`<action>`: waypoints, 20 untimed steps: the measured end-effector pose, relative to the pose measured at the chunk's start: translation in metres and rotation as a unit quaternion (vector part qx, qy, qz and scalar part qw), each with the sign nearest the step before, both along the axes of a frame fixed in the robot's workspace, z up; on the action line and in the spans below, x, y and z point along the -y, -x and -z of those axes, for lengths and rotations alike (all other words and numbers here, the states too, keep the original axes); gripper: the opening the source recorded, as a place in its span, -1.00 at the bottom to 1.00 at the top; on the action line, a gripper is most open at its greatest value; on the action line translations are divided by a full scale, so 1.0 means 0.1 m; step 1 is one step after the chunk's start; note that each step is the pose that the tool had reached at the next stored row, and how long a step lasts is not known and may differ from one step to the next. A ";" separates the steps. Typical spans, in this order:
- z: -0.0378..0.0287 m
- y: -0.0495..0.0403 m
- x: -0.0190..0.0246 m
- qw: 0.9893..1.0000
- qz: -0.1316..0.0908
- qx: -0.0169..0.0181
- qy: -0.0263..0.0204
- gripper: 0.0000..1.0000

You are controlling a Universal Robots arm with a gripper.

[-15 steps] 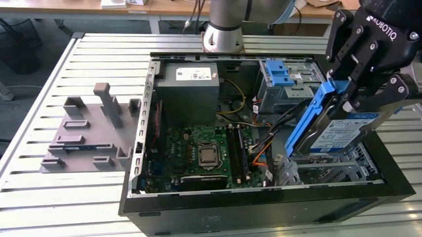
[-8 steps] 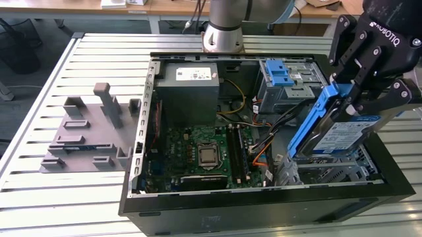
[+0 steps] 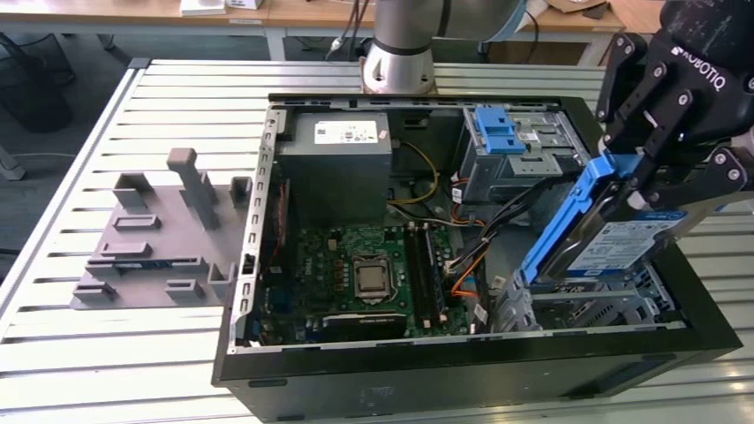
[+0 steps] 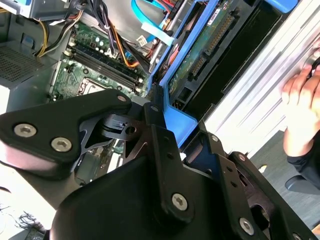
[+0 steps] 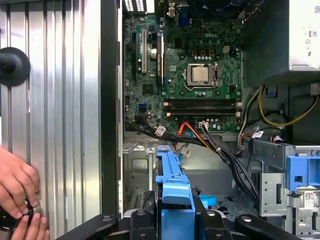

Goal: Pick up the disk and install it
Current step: 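Insert the disk into the insertion slot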

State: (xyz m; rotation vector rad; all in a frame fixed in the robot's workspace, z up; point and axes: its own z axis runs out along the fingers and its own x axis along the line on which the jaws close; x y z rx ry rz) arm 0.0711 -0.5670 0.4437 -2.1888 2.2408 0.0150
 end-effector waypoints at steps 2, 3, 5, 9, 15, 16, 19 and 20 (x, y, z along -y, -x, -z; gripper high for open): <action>0.006 -0.005 0.000 1.000 0.000 0.000 0.000 -0.27; 0.009 -0.008 0.000 1.000 0.000 0.000 0.000 -0.27; 0.015 -0.010 0.000 1.000 0.000 0.000 0.000 -0.27; 0.029 -0.012 0.002 1.000 0.001 0.000 0.000 -0.27; 0.062 -0.012 0.012 1.000 0.004 0.000 0.000 -0.27; 0.068 -0.013 0.012 1.000 0.005 0.000 0.000 -0.27; 0.091 -0.013 0.015 1.000 0.005 0.000 0.000 -0.27; 0.100 -0.013 0.017 1.000 0.006 0.000 0.000 -0.27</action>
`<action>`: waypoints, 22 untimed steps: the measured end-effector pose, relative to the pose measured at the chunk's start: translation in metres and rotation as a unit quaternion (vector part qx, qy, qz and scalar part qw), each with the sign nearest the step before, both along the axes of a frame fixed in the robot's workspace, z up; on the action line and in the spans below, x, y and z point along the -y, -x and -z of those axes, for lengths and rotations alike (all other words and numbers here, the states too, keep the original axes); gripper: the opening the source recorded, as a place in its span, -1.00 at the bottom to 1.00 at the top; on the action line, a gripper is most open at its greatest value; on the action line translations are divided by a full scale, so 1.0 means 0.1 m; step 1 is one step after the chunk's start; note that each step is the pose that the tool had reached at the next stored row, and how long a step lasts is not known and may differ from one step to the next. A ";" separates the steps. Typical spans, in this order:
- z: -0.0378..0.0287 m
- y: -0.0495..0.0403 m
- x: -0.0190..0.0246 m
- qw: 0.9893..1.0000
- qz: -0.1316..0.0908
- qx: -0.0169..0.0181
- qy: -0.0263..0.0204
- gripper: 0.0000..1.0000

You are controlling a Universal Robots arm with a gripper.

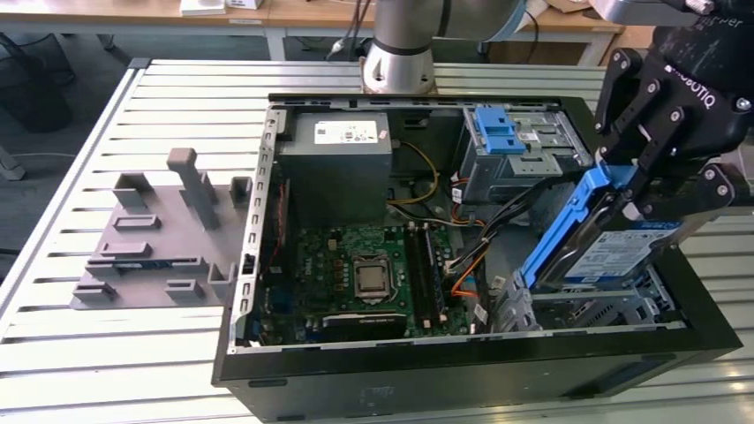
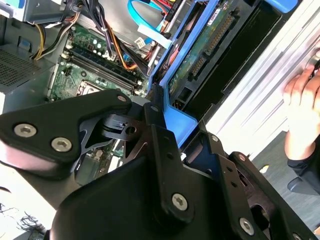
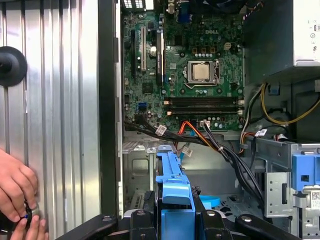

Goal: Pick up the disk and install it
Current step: 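Insert the disk into the insertion slot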

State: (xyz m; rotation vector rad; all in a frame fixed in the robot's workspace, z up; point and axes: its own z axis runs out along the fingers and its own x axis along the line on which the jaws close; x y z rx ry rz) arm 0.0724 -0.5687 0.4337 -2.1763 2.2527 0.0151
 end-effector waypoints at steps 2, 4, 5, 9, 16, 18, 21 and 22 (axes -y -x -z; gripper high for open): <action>0.025 0.000 0.002 1.000 0.000 0.000 0.000 -0.27; 0.045 0.000 0.003 1.000 0.000 0.000 0.000 -0.27; 0.057 0.000 0.003 1.000 0.000 0.000 0.000 -0.27; 0.104 0.000 0.004 1.000 0.001 0.000 0.000 -0.27; 0.140 0.000 0.004 1.000 0.001 0.000 0.000 -0.27; 0.141 0.000 0.004 1.000 0.001 0.000 0.000 -0.27; 0.148 0.000 0.004 1.000 0.001 0.000 0.000 -0.27; 0.151 0.000 0.004 1.000 0.001 0.000 0.000 -0.27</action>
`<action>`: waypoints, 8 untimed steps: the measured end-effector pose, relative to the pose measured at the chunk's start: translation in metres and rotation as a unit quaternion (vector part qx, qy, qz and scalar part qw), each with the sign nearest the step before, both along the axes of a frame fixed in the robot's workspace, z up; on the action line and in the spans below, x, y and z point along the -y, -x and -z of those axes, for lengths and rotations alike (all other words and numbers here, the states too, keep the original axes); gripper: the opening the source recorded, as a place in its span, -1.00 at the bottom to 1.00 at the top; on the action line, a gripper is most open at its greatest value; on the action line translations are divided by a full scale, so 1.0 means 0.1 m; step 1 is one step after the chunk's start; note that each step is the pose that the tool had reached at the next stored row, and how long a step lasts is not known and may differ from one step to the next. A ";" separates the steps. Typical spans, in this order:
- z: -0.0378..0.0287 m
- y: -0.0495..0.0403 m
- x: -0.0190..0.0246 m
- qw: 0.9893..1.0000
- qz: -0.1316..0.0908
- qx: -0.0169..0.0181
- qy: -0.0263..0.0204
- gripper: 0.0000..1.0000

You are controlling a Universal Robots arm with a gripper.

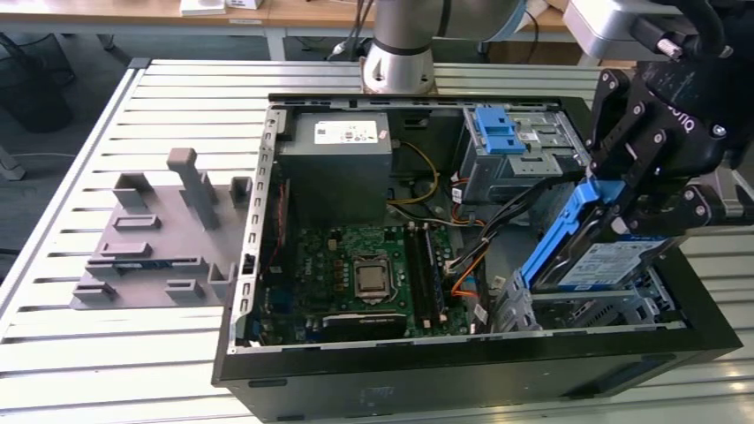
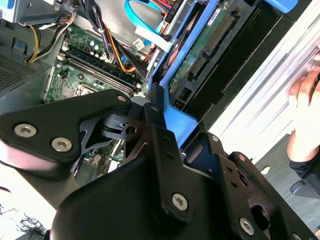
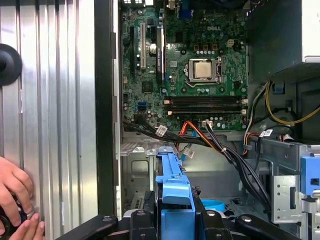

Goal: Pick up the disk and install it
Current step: 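Insert the disk into the insertion slot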

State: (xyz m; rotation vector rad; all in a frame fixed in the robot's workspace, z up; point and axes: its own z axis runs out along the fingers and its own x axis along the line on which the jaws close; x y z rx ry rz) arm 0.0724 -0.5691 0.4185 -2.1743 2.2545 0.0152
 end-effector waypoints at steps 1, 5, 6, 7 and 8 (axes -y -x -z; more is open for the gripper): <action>0.004 0.000 0.000 1.000 0.000 0.000 0.000 -0.27; 0.024 0.000 0.000 1.000 0.000 0.000 0.000 -0.27; 0.029 0.000 0.000 1.000 0.000 0.000 0.000 -0.27; 0.034 0.000 0.000 1.000 0.000 0.000 0.000 -0.27; 0.039 0.000 0.000 1.000 0.000 0.000 0.000 -0.27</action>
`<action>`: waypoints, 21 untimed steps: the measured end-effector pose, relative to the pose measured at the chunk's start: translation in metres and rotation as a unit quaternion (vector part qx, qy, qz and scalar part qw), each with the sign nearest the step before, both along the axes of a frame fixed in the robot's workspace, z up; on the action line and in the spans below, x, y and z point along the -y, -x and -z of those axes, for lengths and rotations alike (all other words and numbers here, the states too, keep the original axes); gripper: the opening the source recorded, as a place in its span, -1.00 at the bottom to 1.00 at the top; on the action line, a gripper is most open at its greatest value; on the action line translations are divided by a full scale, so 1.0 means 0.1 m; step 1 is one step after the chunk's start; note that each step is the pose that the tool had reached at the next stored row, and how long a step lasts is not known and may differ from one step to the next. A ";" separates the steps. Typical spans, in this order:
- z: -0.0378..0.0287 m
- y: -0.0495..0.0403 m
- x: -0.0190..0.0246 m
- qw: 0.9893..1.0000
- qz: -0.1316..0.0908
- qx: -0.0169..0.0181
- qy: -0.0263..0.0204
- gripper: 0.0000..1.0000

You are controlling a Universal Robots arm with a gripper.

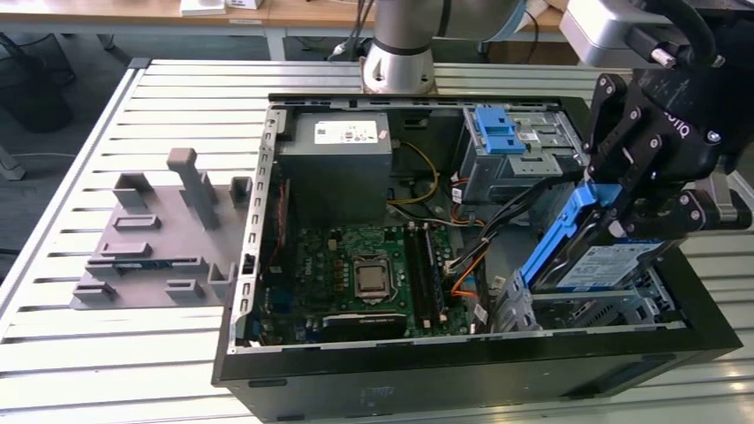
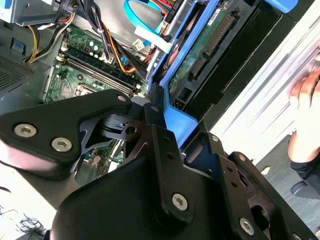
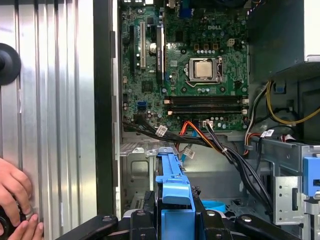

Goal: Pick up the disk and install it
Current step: 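Insert the disk into the insertion slot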

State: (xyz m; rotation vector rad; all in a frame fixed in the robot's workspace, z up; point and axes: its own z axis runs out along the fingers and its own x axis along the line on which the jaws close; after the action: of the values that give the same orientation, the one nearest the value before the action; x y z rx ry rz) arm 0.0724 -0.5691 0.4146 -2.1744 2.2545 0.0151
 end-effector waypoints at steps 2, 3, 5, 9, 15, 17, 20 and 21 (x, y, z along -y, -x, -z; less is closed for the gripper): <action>0.010 0.000 0.000 1.000 0.000 0.000 0.000 -0.27; 0.015 0.000 0.000 1.000 0.000 0.000 0.000 -0.27; 0.024 0.000 0.000 1.000 0.000 0.000 0.000 -0.27; 0.040 0.000 0.000 1.000 0.000 0.000 0.000 -0.27; 0.066 0.000 0.000 1.000 0.000 0.000 0.000 -0.27; 0.075 0.000 0.000 1.000 0.000 0.000 0.001 -0.27; 0.089 0.000 0.000 1.000 0.000 0.000 0.001 -0.27; 0.093 0.000 0.000 1.000 0.000 0.000 0.001 -0.27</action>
State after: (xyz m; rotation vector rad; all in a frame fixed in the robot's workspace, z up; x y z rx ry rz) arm 0.0724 -0.5690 0.4053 -2.1754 2.2555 0.0128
